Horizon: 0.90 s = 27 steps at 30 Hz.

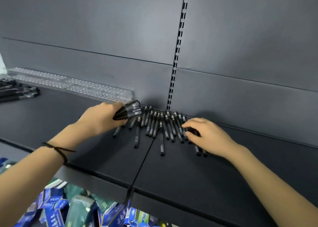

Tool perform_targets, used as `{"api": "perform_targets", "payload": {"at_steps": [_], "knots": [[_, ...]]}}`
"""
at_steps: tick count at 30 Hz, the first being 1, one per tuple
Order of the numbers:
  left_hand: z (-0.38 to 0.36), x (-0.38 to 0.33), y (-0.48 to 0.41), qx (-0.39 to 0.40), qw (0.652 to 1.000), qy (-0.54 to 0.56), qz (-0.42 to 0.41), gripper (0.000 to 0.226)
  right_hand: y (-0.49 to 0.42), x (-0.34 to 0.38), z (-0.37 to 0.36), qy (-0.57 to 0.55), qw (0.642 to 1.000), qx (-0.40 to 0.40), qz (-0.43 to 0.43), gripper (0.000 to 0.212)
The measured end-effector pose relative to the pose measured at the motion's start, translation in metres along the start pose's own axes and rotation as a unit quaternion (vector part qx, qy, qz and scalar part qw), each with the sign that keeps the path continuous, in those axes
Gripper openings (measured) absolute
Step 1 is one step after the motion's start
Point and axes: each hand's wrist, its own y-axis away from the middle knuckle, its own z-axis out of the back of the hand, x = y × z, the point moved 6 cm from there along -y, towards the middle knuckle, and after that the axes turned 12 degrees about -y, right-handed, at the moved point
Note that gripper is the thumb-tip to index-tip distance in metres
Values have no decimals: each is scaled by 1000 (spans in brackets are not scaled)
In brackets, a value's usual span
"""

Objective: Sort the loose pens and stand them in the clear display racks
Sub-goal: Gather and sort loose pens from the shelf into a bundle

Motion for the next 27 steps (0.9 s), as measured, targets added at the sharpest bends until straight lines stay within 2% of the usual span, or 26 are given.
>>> {"api": "perform_targets", "payload": {"at_steps": [4,9,14,21,27], "knots": [[1,42,6,-27,999,2,23,27,-31,33,-17,6,1000,16,-6,35],[4,140,7,-50,997,-6,58,20,-74,87,-52,17,999,27,-2,38],[-5,228,0,-26,999,-15,21,15,-131,138,-90,11,1000,8,-19,36],[-13,336,-11,7,995,-101,13,27,-206,222,-150,4,999,9,-31,38],[-22,423,-20,4,994,-97,53,40,-252,284,-208,-8,999,53,1,40]]}}
